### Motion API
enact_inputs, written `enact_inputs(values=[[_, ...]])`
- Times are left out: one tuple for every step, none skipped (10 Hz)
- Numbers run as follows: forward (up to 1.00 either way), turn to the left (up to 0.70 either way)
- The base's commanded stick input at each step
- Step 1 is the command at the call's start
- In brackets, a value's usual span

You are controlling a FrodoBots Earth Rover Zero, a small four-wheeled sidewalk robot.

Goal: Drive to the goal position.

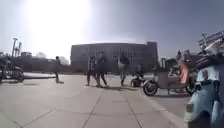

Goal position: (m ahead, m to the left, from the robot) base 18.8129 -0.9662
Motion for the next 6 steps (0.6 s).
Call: enact_inputs(values=[[0.5,0.0],[0.5,0.0],[0.5,0.0],[0.5,0.0],[0.5,0.0],[0.5,0.0]])
